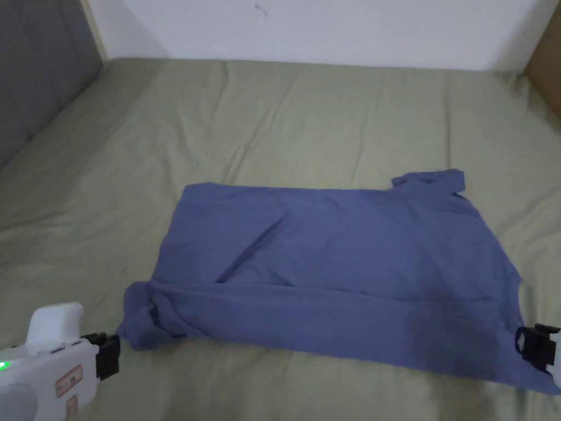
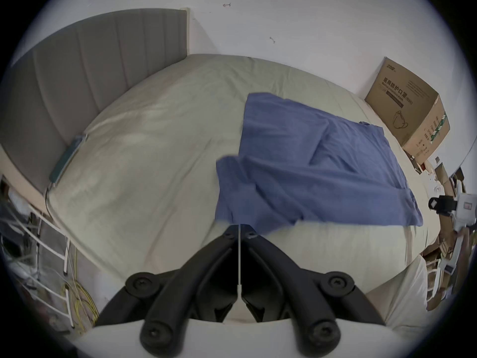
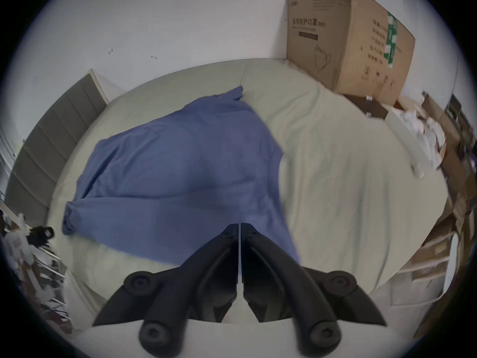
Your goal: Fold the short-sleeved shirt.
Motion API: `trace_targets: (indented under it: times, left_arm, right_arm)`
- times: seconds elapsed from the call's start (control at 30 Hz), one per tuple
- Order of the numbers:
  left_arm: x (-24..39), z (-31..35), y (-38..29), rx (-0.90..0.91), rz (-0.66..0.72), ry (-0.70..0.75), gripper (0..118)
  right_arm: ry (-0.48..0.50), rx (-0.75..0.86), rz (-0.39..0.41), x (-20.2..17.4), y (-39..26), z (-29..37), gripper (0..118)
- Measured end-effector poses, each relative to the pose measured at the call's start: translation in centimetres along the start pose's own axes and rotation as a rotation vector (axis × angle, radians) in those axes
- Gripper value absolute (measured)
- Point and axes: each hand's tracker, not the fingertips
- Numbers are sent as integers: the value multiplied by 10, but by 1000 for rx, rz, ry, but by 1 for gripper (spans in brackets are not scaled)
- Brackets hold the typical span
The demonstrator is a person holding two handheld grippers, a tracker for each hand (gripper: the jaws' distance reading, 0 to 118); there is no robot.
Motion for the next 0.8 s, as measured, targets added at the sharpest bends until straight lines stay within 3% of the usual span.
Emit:
trace_targets:
  times: [0.17,0.2,0.27,0.37,0.47,0.5,0.57,0.7,0.73,0.8]
  left_arm:
    - [-6,-14,-12,-21,36,17,1]
    - [-7,-14,-9,1,18,26,13]
    - [-9,-17,1,-12,19,19,66]
    - [-9,-28,12,5,39,-2,95]
    - [-10,-53,25,-5,23,49,94]
    - [-13,-64,25,-21,20,55,88]
    - [-13,-79,26,-69,31,55,62]
    - [-5,-85,21,-48,-34,58,60]
    - [-3,-80,21,-40,-46,67,52]
    - [0,-79,23,-25,-51,69,3]
  right_arm:
    - [14,-53,24,-13,-24,-4,0]
    - [11,-59,24,-13,-25,-4,0]
    - [11,-65,20,-14,-24,-6,0]
    - [18,-68,8,-14,-22,-5,0]
    - [22,-77,9,-12,-20,-5,0]
    - [25,-88,10,-10,-21,-5,0]
    - [14,-96,6,-7,-22,-5,0]
    - [-21,-112,-28,5,-27,-5,0]
    - [-27,-115,-39,9,-29,-5,0]
    - [-36,-123,-52,13,-32,-5,0]
